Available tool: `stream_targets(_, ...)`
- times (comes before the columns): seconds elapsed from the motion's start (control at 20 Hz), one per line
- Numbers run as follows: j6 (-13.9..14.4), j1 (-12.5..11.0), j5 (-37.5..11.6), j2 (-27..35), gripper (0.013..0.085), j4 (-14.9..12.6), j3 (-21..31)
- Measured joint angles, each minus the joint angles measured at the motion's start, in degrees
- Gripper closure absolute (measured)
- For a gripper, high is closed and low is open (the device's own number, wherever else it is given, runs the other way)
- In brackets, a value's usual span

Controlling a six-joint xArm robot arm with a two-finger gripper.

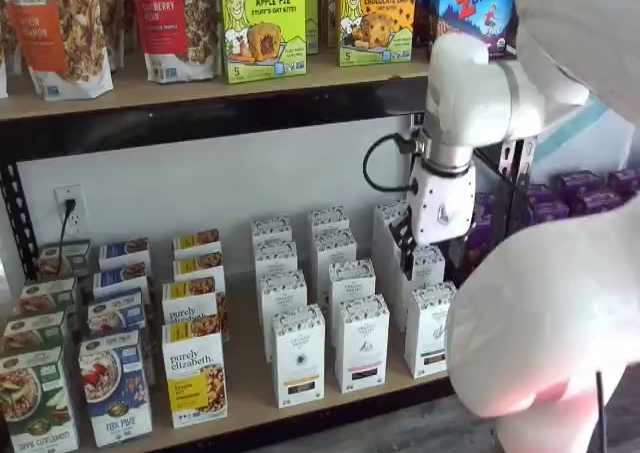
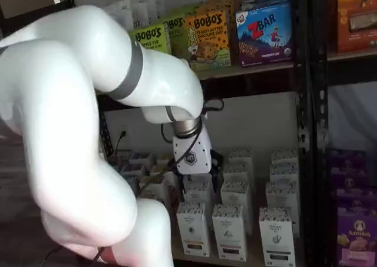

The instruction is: Pick up the white box with a green strip in the middle, on the bottom shelf, the sixth box from the left

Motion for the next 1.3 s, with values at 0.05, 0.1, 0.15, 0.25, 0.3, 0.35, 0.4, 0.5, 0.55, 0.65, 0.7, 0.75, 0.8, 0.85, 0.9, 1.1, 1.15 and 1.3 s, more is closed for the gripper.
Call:
stream_targets(0.05,-0.31,-0.41,-3.06,2.23,0.013,-0.09,0.4)
stream_targets(0.1,-0.98,-0.88,-5.65,4.27,0.013,0.26,0.62)
stream_targets(0.15,-1.68,-1.33,-7.86,6.58,0.013,0.61,0.55)
stream_targets(0.25,-2.5,-2.04,-11.34,10.58,0.013,0.76,0.19)
stream_targets(0.3,-2.98,-2.48,-13.66,12.85,0.013,0.8,0.08)
stream_targets(0.35,-3.51,-2.95,-15.99,15.07,0.013,0.87,-0.05)
stream_targets(0.4,-4.04,-3.44,-18.19,17.32,0.013,0.91,-0.26)
stream_targets(0.5,-4.27,-4.21,-21.08,20.58,0.013,0.31,-0.72)
stream_targets(0.55,-4.17,-4.7,-22.89,22.55,0.013,-0.35,-1.0)
stream_targets(0.65,-4.73,-5.76,-27.04,26.84,0.013,-0.89,-1.59)
stream_targets(0.7,-5.71,-6.17,-28.82,28.88,0.013,-0.3,-1.97)
stream_targets(0.75,-6.44,-6.46,-29.94,30.4,0.013,0.16,-2.36)
stream_targets(0.8,-7.1,-6.78,-31.16,32.28,0.013,0.52,-2.91)
stream_targets(0.85,-7.66,-6.99,-31.99,33.74,0.013,0.85,-3.42)
stream_targets(0.9,-8.79,-7.1,-32.98,35.49,0.013,1.86,-4.06)
stream_targets(1.1,-13.66,-6.69,-37.47,41.61,0.013,7.11,-6.54)
stream_targets(1.15,-12.48,-6.94,-37.81,42.97,0.013,5.68,-7.45)
stream_targets(1.3,-6.97,-7.85,-38.26,47.22,0.013,-0.81,-10.51)
